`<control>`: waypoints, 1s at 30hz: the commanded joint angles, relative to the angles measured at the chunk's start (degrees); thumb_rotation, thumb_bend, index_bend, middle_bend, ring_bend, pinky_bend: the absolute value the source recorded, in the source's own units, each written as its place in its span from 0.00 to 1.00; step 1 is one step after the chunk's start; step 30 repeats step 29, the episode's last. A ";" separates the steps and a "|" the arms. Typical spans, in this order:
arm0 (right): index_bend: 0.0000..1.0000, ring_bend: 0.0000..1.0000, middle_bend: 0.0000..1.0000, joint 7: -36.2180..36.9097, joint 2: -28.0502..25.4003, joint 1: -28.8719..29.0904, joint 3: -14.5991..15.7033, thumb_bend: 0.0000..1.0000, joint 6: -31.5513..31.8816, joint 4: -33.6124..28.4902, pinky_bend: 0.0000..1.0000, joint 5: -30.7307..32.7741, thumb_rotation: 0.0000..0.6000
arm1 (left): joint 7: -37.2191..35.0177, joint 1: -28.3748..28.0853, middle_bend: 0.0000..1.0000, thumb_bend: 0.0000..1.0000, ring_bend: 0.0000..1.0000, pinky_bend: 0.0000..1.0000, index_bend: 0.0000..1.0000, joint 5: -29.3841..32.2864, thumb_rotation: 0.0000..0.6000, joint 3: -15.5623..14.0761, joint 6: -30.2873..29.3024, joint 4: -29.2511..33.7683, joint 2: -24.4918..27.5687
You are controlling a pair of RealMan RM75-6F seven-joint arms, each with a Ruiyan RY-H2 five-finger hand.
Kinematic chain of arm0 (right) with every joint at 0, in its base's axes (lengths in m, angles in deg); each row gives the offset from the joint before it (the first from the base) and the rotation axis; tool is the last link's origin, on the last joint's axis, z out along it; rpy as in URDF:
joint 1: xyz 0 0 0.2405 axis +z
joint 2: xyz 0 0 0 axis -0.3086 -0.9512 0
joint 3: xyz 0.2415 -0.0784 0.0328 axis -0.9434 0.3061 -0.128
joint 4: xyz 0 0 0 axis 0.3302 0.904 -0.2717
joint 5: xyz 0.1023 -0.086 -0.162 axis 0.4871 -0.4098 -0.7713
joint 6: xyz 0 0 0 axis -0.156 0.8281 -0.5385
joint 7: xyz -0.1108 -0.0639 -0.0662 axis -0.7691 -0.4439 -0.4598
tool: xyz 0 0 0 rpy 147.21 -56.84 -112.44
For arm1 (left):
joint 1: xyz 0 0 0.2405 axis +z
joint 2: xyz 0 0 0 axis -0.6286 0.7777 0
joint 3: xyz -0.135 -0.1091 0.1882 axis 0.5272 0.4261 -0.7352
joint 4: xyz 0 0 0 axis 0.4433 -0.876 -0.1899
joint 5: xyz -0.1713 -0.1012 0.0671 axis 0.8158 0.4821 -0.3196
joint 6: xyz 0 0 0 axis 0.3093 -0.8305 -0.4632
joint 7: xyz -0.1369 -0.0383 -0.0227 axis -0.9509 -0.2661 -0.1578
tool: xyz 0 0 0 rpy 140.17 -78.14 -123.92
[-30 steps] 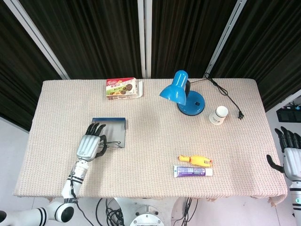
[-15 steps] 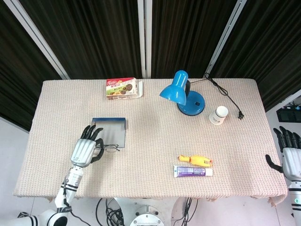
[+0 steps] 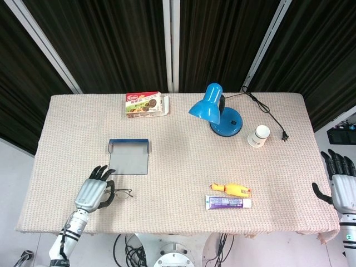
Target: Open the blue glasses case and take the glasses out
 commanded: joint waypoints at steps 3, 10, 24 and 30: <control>0.00 0.00 0.00 -0.16 0.00 -0.01 -0.06 0.27 0.06 -0.09 0.00 0.14 1.00 | -2.66 -0.91 0.05 0.38 0.00 0.00 0.10 0.40 1.00 -0.21 3.36 0.58 1.94; 0.00 0.00 0.00 -0.19 0.05 0.02 -0.12 0.27 0.08 -0.01 0.00 0.24 1.00 | -5.74 -0.20 0.01 0.30 0.00 0.00 0.00 -1.89 1.00 0.37 1.88 -0.60 1.96; 0.00 0.00 0.00 -0.10 -0.01 -0.41 -0.43 0.25 1.74 -0.54 0.00 -0.25 1.00 | -13.53 5.01 0.00 0.22 0.00 0.00 0.05 -7.24 1.00 6.79 -13.09 -8.71 9.46; 0.00 0.00 0.00 -0.62 0.42 -0.30 0.35 0.23 0.86 -0.44 0.00 -0.61 1.00 | -17.93 6.73 0.00 0.18 0.00 0.00 0.04 -3.00 1.00 5.50 -8.56 -8.15 14.50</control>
